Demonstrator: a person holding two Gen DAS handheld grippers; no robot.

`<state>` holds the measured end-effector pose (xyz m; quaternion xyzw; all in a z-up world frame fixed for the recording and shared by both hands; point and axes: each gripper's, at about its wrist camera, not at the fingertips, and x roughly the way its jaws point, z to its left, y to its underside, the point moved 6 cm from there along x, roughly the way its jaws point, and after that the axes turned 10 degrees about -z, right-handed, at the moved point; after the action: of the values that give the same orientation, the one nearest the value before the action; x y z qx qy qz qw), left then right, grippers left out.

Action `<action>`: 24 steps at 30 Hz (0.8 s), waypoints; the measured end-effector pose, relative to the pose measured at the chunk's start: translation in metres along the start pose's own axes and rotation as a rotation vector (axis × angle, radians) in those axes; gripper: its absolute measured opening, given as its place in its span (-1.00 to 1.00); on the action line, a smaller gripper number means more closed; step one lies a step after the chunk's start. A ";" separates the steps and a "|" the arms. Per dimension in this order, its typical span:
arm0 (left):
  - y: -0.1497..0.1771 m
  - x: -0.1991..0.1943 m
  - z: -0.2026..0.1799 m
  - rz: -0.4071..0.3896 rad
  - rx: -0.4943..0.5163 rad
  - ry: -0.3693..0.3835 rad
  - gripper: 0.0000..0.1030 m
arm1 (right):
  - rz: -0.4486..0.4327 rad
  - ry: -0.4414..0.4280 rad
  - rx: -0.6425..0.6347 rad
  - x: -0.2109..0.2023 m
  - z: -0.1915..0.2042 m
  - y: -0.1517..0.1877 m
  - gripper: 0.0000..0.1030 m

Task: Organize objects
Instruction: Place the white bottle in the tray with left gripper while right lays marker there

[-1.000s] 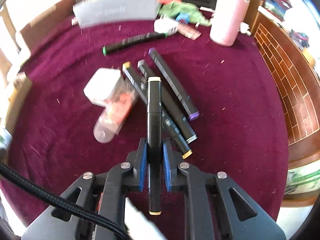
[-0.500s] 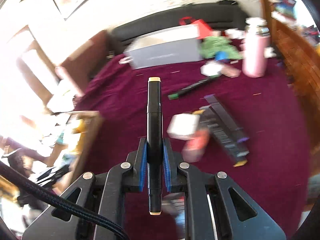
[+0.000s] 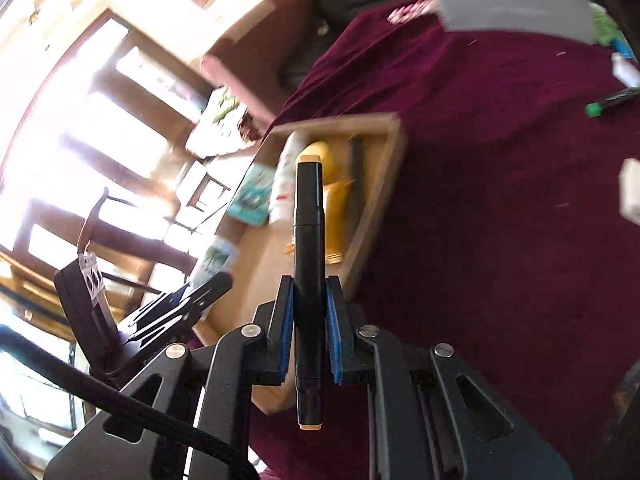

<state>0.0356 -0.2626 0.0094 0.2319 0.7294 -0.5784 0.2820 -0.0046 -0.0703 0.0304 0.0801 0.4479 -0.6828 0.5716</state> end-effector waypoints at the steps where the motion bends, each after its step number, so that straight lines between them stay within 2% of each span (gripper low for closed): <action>1: -0.001 0.005 0.004 0.008 0.007 -0.004 -0.43 | 0.018 -0.003 -0.006 0.011 0.006 0.002 -0.74; 5: -0.004 0.022 0.016 0.041 0.015 -0.016 -0.43 | 0.093 0.002 -0.027 0.055 0.031 0.019 -0.74; 11: -0.005 0.037 0.037 0.078 -0.016 -0.022 -0.43 | 0.161 0.017 -0.013 0.102 0.039 0.031 -0.74; 16: -0.004 0.042 0.041 0.092 -0.046 0.004 -0.43 | 0.182 0.024 -0.004 0.125 0.044 0.031 -0.74; 24: -0.011 0.047 0.046 0.081 -0.089 0.022 -0.42 | 0.179 0.076 -0.019 0.139 0.041 0.027 -0.74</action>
<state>0.0008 -0.3095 -0.0224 0.2550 0.7473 -0.5311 0.3073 -0.0117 -0.1966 -0.0457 0.1403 0.4667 -0.6214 0.6135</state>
